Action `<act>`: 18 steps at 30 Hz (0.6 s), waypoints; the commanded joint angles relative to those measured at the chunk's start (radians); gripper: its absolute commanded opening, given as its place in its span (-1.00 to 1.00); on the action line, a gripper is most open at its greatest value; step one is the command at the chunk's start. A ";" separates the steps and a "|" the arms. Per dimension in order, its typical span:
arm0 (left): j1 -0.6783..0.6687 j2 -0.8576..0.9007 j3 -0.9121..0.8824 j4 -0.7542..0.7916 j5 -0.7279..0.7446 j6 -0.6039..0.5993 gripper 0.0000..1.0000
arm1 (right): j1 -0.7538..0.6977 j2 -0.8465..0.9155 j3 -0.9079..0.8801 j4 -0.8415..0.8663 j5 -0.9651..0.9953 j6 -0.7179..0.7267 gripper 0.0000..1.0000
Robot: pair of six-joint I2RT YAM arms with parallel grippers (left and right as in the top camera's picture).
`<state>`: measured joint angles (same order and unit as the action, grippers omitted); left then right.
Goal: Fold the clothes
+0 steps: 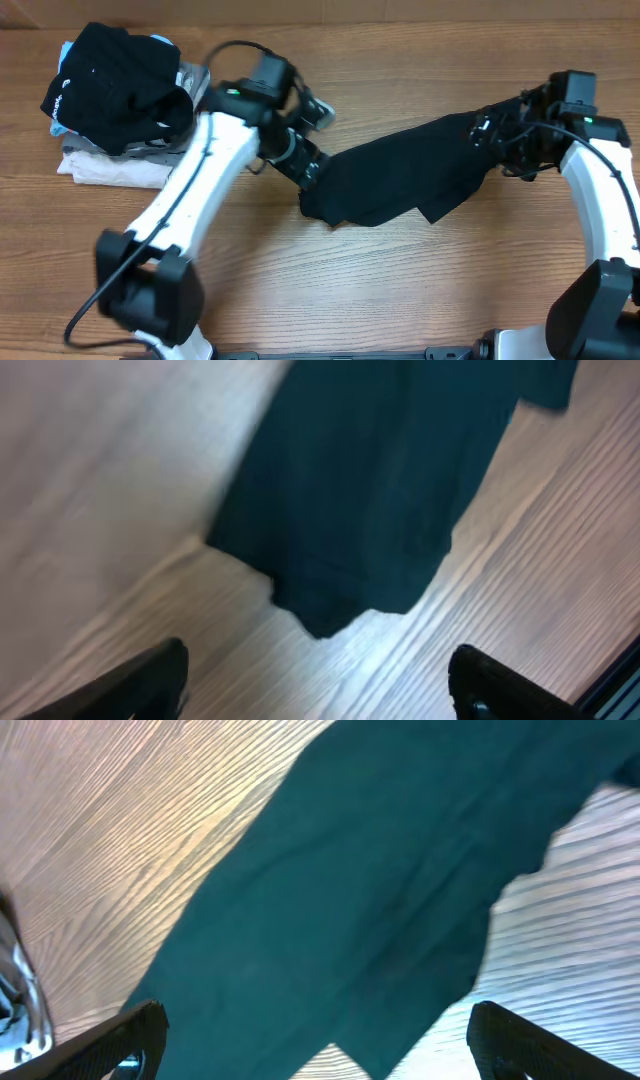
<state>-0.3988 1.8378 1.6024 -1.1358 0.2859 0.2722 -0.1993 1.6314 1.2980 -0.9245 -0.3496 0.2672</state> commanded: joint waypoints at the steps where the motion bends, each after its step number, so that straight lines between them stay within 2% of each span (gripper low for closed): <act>1: -0.092 0.086 -0.017 -0.019 -0.061 0.047 0.54 | -0.003 -0.032 0.025 -0.009 0.037 -0.063 1.00; 5: -0.196 0.106 -0.017 -0.020 -0.081 0.123 0.51 | -0.003 -0.031 0.021 -0.008 0.051 -0.063 1.00; 9: -0.298 0.121 -0.017 -0.020 -0.262 0.167 0.51 | -0.003 -0.031 0.015 -0.005 0.050 -0.063 1.00; 15: -0.375 0.177 -0.020 -0.037 -0.354 0.177 0.41 | -0.003 -0.031 0.014 -0.005 0.050 -0.062 1.00; 18: -0.386 0.217 -0.026 -0.035 -0.445 0.145 0.37 | -0.003 -0.031 0.014 -0.004 0.050 -0.062 1.00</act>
<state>-0.7776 2.0003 1.5883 -1.1698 -0.0269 0.4229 -0.2024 1.6314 1.2980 -0.9344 -0.3069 0.2119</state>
